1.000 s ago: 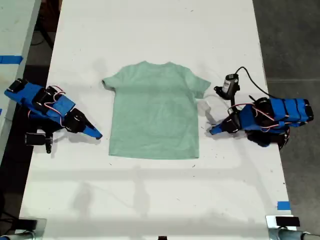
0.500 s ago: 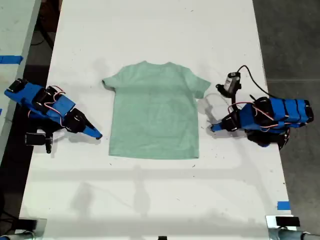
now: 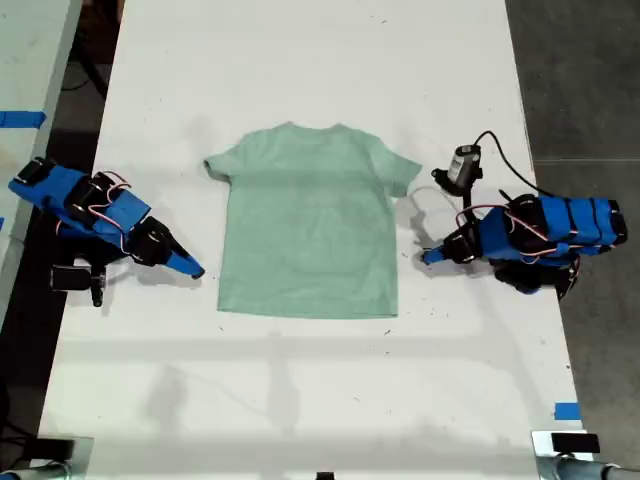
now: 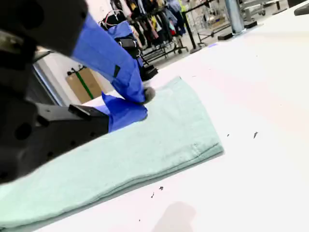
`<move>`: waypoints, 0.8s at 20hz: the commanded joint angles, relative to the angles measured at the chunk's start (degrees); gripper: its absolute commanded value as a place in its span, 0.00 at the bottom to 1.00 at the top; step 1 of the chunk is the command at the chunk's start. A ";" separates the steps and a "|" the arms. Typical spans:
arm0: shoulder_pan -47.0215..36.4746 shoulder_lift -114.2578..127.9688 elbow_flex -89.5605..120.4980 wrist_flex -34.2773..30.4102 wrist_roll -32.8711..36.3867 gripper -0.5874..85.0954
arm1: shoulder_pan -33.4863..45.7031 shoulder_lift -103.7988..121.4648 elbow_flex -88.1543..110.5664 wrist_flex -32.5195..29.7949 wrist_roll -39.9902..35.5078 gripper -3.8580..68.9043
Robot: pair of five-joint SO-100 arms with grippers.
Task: Fold t shirt
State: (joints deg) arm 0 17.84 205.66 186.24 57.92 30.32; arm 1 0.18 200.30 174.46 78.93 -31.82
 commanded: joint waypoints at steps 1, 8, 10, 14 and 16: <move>0.44 0.00 2.20 0.00 0.26 0.00 | -0.53 0.18 3.25 -1.58 0.53 0.08; 0.44 0.00 2.20 0.00 0.26 0.00 | -0.62 0.18 3.25 -1.58 0.62 0.10; 0.44 0.00 2.20 0.00 0.26 0.00 | -0.62 0.18 3.25 -1.58 0.53 0.11; 0.44 0.00 2.20 0.00 0.26 0.00 | -0.79 0.18 3.25 -1.58 0.44 0.11; 0.44 0.00 2.20 0.00 0.26 0.00 | -0.88 0.18 3.25 -1.58 0.62 0.10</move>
State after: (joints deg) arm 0 17.84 205.66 186.24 57.92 30.32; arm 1 -0.26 200.30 174.46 78.93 -31.82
